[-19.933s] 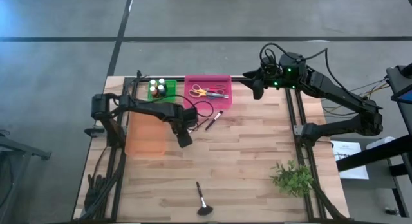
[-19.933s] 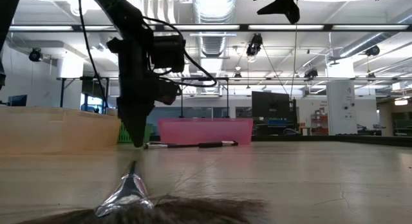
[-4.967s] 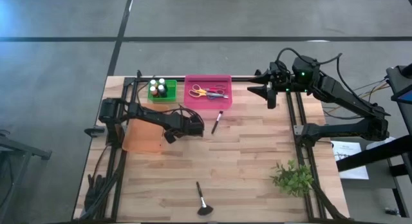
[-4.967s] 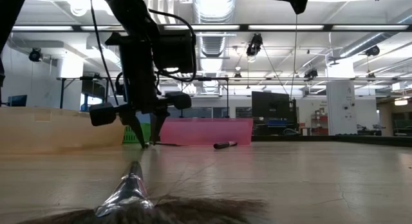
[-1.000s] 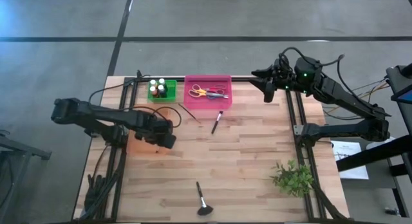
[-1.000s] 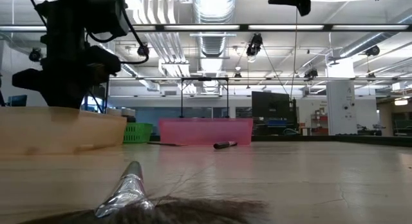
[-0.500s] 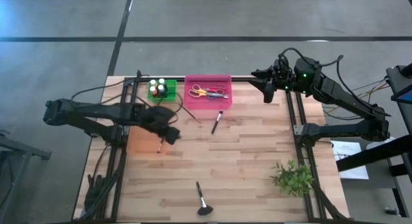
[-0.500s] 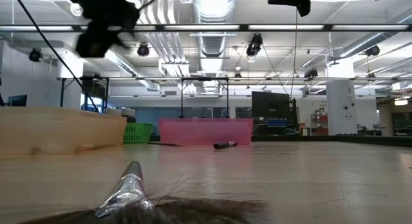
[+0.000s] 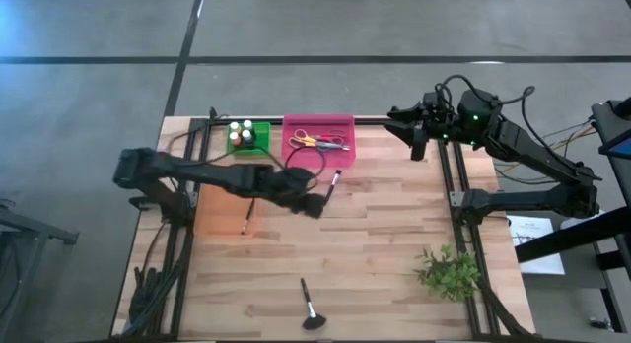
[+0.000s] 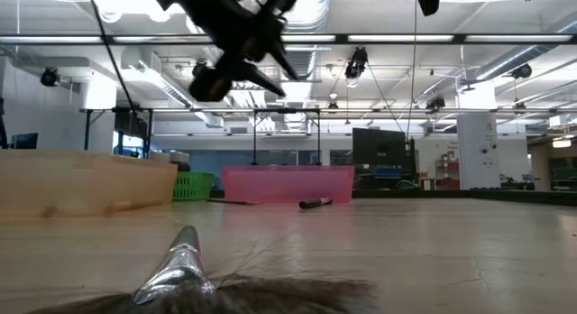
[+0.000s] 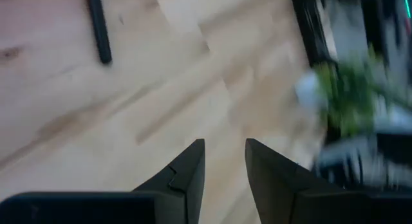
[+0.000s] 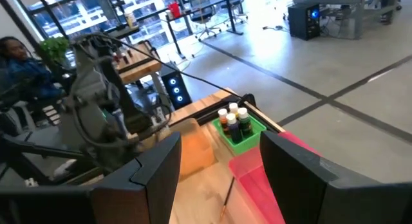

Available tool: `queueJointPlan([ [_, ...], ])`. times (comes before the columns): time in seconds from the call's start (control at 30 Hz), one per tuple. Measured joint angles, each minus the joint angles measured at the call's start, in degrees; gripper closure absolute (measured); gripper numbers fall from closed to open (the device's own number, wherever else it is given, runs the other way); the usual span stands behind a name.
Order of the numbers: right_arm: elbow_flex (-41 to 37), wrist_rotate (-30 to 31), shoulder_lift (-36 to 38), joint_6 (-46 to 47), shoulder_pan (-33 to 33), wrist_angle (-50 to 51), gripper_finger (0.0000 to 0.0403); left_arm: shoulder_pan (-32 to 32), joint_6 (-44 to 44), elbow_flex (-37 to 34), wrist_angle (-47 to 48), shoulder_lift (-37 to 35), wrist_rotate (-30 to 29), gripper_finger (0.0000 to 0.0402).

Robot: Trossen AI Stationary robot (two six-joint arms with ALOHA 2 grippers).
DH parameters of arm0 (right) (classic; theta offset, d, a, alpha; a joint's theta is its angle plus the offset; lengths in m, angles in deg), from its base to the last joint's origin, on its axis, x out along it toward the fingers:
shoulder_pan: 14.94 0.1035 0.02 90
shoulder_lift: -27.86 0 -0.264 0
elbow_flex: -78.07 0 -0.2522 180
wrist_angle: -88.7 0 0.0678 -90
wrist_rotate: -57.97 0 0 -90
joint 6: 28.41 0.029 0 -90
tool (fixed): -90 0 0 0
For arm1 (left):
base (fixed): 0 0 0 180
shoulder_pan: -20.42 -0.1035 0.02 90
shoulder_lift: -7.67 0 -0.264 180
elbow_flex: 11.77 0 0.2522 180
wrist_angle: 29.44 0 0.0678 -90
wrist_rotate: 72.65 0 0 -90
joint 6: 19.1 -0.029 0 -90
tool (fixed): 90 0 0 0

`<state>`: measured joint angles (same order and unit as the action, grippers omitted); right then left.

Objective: Pick & Place Paint Supplies
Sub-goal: Put the black paintbrush into the orange bin

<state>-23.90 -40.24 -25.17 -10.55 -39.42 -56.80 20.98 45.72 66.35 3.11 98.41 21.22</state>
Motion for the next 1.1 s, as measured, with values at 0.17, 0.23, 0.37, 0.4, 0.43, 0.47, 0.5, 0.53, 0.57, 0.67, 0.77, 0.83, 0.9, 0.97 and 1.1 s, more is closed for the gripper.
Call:
queueJointPlan([
  [0.17,0.0,-1.5,1.7,0.2,0.3,0.0,0.0196,0.0,23.5,6.3,0.0,8.8,-11.2,0.0282],
  [0.23,0.0,-2.5,2.6,0.4,0.3,0.0,0.0196,0.0,35.6,6.9,-0.5,10.9,-12.3,0.0282],
  [0.37,0.0,-3.8,4.4,1.1,0.3,0.0,0.0196,0.0,47.3,6.3,-4.0,13.9,-12.9,0.0282],
  [0.4,0.0,-3.8,4.9,1.1,0.3,0.1,0.0196,0.0,48.1,6.2,-4.0,14.6,-13.8,0.0282],
  [0.43,0.0,-3.9,5.3,1.1,0.3,0.0,0.0196,0.1,49.0,6.1,-3.7,15.3,-16.2,0.0282],
  [0.47,0.0,-3.9,5.7,1.2,0.3,0.1,0.0196,0.2,49.8,6.1,-3.1,15.7,-19.2,0.0282],
  [0.5,0.0,-3.9,6.0,1.3,0.3,0.2,0.0196,0.4,50.3,6.1,-1.8,15.8,-22.4,0.0282],
  [0.53,0.0,-3.9,6.3,1.3,0.3,0.2,0.0196,0.5,50.6,6.1,-0.2,16.0,-25.9,0.0282],
  [0.57,0.0,-3.9,6.6,1.4,0.3,0.3,0.0196,0.5,50.8,6.1,1.2,16.0,-28.9,0.0282],
  [0.67,0.0,-3.9,7.1,1.4,0.3,1.2,0.0196,0.5,50.5,6.2,7.2,16.0,-34.8,0.0283],
  [0.77,0.0,-3.9,7.3,1.4,0.3,2.2,0.0196,0.2,50.0,6.2,10.9,16.1,-35.4,0.0283],
  [0.83,0.0,-3.9,7.3,1.3,0.3,2.8,0.0196,0.1,48.6,6.2,12.1,16.5,-35.6,0.0283],
  [0.9,0.0,-3.9,7.2,1.2,0.3,2.8,0.0196,0.1,48.9,6.2,12.4,17.5,-35.6,0.0283],
  [0.97,0.0,-3.9,7.1,1.2,0.3,2.8,0.0196,0.1,49.0,6.3,12.4,18.3,-34.3,0.0283],
  [1.1,-0.1,-3.9,7.0,1.0,0.3,2.8,0.0196,-0.1,50.2,6.2,12.5,20.3,-32.4,0.0283],
])
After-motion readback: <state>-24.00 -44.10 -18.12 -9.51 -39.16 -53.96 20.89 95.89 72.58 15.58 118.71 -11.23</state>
